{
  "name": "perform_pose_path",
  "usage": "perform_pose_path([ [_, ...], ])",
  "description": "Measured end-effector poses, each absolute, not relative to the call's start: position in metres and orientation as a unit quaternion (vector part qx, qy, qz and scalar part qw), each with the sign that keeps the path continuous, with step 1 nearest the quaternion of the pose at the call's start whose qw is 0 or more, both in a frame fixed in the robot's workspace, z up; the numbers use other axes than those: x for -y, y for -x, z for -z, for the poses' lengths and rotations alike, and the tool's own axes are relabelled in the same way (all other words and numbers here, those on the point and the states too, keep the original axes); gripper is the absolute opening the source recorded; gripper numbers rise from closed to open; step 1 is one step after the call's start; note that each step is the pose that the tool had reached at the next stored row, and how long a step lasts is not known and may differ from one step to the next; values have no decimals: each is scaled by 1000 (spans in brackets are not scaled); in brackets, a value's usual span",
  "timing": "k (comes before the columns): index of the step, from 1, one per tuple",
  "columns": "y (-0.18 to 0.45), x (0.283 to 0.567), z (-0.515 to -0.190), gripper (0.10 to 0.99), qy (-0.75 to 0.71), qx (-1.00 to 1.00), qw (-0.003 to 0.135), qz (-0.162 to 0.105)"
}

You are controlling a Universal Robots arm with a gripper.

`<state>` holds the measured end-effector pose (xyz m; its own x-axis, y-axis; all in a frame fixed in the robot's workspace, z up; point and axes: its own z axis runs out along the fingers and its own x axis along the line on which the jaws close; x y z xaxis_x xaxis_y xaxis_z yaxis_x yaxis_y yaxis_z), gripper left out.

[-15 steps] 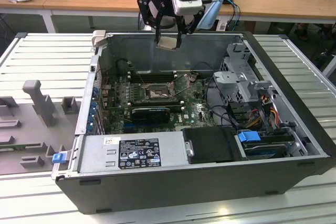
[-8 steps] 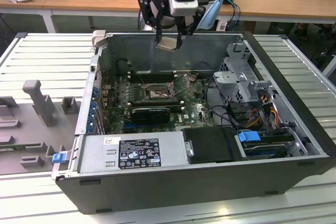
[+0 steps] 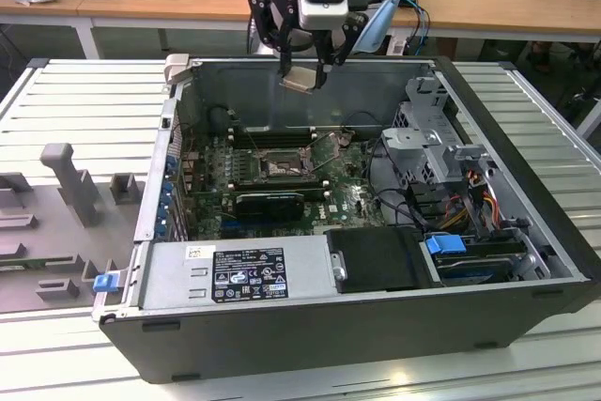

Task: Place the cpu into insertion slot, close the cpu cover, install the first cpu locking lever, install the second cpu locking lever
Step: 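Place the cpu into insertion slot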

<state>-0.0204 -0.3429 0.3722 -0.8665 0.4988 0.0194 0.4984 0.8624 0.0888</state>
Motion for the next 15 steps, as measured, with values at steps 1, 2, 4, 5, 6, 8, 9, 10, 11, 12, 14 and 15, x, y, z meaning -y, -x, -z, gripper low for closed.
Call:
perform_pose_path([
  [1, 20, 343, -372, 529, -265, -963, 2, -45],
  [2, 20, 343, -372, 529, -272, -961, 3, -45],
  [4, 20, 343, -372, 529, -280, -959, 3, -45],
  [5, 20, 343, -371, 529, -284, -958, 3, -45],
  [6, 20, 343, -371, 529, -288, -957, 3, -45],
  [8, 20, 343, -371, 529, -305, -951, 4, -45],
  [9, 20, 343, -371, 529, -311, -949, 5, -45],
  [10, 20, 343, -371, 529, -320, -946, 5, -45],
  [11, 20, 343, -370, 529, -327, -944, 5, -45],
  [12, 20, 343, -370, 529, -332, -942, 6, -45],
  [14, 20, 343, -370, 529, -349, -936, 6, -45],
  [15, 20, 343, -370, 529, -355, -934, 7, -45],
])
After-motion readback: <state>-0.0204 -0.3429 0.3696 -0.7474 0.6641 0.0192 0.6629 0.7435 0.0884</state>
